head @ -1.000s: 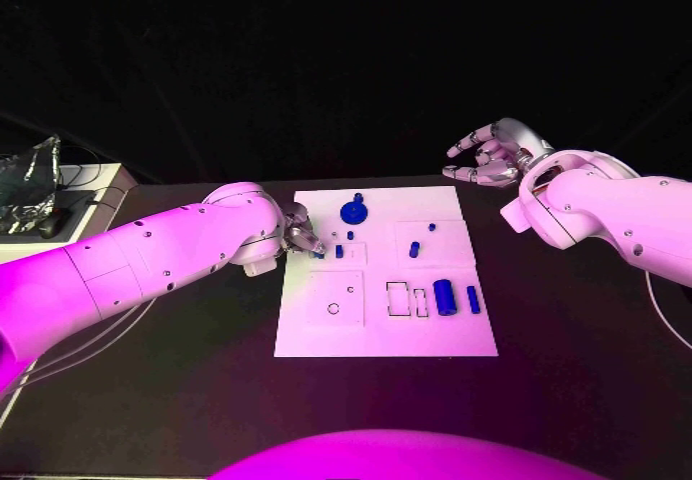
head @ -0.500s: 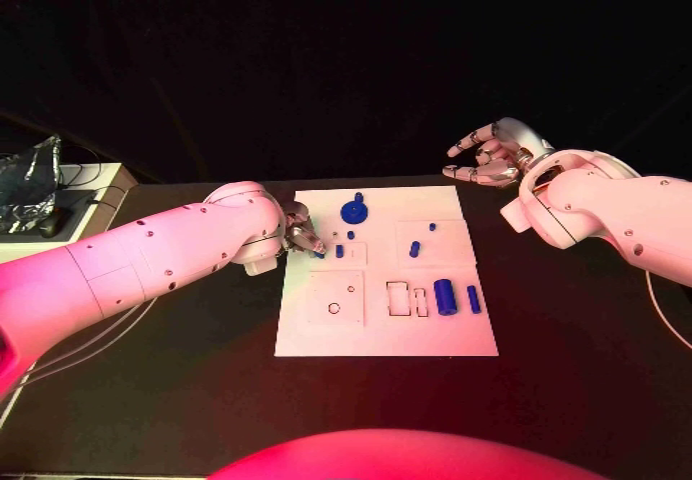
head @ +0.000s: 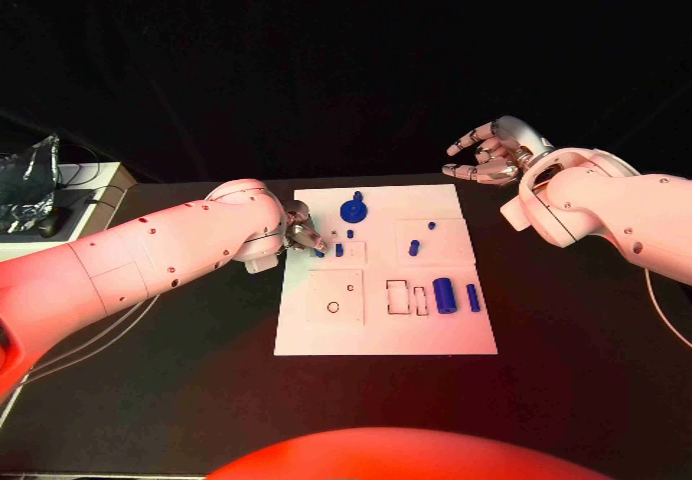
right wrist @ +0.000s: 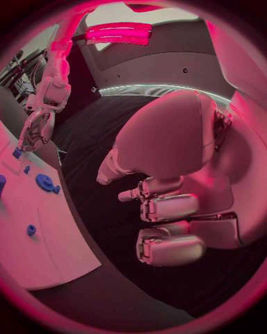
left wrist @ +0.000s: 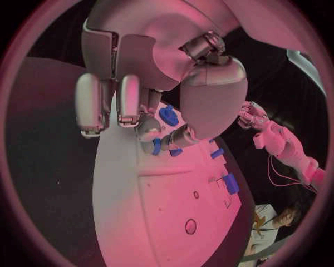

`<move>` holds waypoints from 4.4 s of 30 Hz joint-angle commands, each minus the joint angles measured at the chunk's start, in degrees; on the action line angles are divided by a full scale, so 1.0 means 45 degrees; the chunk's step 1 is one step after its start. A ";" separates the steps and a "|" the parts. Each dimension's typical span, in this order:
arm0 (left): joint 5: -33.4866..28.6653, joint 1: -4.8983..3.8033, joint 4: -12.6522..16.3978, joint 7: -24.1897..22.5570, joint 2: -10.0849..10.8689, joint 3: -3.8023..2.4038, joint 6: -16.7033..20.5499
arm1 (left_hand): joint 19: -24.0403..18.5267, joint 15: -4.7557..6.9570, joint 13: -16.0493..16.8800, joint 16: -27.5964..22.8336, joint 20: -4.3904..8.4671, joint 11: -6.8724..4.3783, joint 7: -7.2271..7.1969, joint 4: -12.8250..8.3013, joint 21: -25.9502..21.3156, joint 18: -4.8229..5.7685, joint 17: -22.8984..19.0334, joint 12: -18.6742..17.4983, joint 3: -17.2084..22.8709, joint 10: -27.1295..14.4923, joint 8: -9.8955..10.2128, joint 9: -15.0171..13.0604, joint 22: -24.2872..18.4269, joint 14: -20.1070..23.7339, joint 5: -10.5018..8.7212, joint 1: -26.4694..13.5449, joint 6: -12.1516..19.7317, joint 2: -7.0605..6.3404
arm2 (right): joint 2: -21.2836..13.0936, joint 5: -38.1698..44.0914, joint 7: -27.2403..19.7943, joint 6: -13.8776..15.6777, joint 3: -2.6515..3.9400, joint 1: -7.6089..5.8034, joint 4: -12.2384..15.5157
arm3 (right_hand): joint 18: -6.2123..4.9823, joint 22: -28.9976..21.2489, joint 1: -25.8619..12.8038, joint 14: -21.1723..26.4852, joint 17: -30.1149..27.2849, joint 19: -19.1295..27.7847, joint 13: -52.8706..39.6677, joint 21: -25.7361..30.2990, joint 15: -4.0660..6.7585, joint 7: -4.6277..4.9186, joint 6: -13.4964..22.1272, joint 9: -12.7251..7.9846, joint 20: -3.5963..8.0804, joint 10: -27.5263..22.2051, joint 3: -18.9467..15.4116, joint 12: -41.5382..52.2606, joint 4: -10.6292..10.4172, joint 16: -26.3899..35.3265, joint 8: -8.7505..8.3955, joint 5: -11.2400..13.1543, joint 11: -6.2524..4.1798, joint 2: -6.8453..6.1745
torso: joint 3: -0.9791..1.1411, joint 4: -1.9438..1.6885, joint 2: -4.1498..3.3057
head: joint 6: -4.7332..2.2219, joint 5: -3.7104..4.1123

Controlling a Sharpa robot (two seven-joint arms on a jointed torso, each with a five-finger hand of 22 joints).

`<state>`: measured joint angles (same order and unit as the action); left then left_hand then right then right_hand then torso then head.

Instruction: Assemble the parts on the task board

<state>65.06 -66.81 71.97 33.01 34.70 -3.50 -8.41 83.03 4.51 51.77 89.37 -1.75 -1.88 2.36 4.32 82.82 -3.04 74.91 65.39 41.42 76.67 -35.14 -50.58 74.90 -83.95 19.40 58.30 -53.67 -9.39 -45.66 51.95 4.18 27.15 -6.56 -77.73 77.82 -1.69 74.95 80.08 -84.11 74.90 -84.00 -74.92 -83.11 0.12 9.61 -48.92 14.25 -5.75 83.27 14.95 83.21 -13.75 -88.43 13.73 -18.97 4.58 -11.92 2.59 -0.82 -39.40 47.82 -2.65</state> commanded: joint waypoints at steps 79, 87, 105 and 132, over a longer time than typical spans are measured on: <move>-0.2496 0.0262 0.1572 -0.5260 0.1704 -0.1385 0.2160 | -0.6355 -0.1428 -0.5887 -0.7690 -0.1237 0.1632 0.1580 0.1684 -0.8551 -0.1626 -0.6728 -0.5190 -0.1257 -0.6371 0.1917 0.3112 -0.8762 0.6034 -0.3610 0.4977 0.2823 -0.0695 | -0.0138 0.0061 -0.0284 -0.0027 0.0004 0.0035 -0.0067 | -0.0079 0.1862 0.0025 -0.1046 0.2271 -0.0576 -0.1608 0.0137 -0.0088 0.0019 0.0126 0.0018 -0.0062 -0.0139 0.0063 -0.0169 -0.0046 0.0089 0.0116 -0.0071 0.0036 -0.0162 | -0.0013 -0.0010 0.0010 | -0.0146 0.0092; -0.0254 0.0263 0.0973 -0.7846 0.0949 -0.1203 0.3556 | -0.7155 -0.1652 -0.8191 -0.8711 -0.1389 0.2007 0.1569 -0.0397 -0.8030 -0.1633 -0.8314 -0.7304 -0.0634 -0.6341 0.2513 0.4748 -0.8081 0.6315 -0.3616 0.5339 0.2349 -0.0829 | -0.0043 -0.0090 -0.0546 0.0147 0.0003 0.0037 -0.0156 | -0.0170 0.1562 0.0106 -0.0960 0.1956 -0.0414 -0.1144 0.0489 -0.0080 0.0015 0.0165 0.0018 -0.0058 -0.0582 0.0127 -0.0635 -0.0025 0.0232 0.0157 -0.0093 0.0028 -0.0170 | -0.0011 -0.0003 0.0006 | -0.0280 0.0130; 0.4863 0.0257 -0.1135 -0.8397 -0.0884 -0.0062 0.3982 | -0.5646 -0.1425 -0.9610 -0.4650 -0.1254 0.1759 0.1120 -0.0642 -0.6736 -0.1674 -0.6748 -0.8222 -0.1021 -0.5734 0.3440 0.6110 -0.7349 0.4230 -0.3642 0.4644 0.1313 -0.1126 | 0.0102 -0.0157 -0.0667 0.0170 0.0001 0.0052 -0.0161 | -0.0175 0.1547 0.0117 -0.0959 0.1955 -0.0405 -0.1080 0.0508 -0.0078 0.0015 0.0170 0.0018 -0.0057 -0.0642 0.0138 -0.0700 -0.0023 0.0234 0.0163 -0.0098 0.0027 -0.0168 | -0.0017 0.0029 -0.0019 | -0.0496 0.0159; 0.5992 0.0250 -0.2389 -0.7427 -0.1791 0.0088 0.2911 | -0.3368 -0.1383 -1.0081 -0.2656 -0.1294 0.1731 0.1012 -0.0515 -0.4031 -0.1092 -0.4880 -0.8874 -0.0887 -0.5510 0.3820 0.6370 -0.4314 0.2327 -0.3645 0.4379 0.0858 -0.1244 | 0.0139 -0.0087 -0.0662 0.0178 0.0002 0.0055 -0.0112 | -0.0168 0.1569 0.0144 -0.0973 0.2011 -0.0417 -0.1103 0.0488 -0.0074 0.0015 0.0190 0.0018 -0.0052 -0.0612 0.0182 -0.0682 -0.0024 0.0215 0.0180 -0.0155 0.0024 -0.0151 | -0.0009 0.0017 -0.0017 | -0.0292 0.0213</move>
<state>91.10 -65.65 61.44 -0.91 26.91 -3.11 6.26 67.51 -1.78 6.50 77.22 -7.50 5.74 6.88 1.89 64.36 -8.81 52.85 25.66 37.09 51.44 -18.27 -21.99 55.34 -73.02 3.21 78.23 -49.36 -15.40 -45.09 51.23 1.88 27.91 -6.57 -77.52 77.22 -1.69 74.92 80.54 -84.11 74.93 -84.00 -74.93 -81.21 0.11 9.72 -48.42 14.25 -5.75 80.72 15.43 80.40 -13.91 -87.54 14.18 -19.51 4.69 -12.38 2.53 -0.79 -39.46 46.42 -1.74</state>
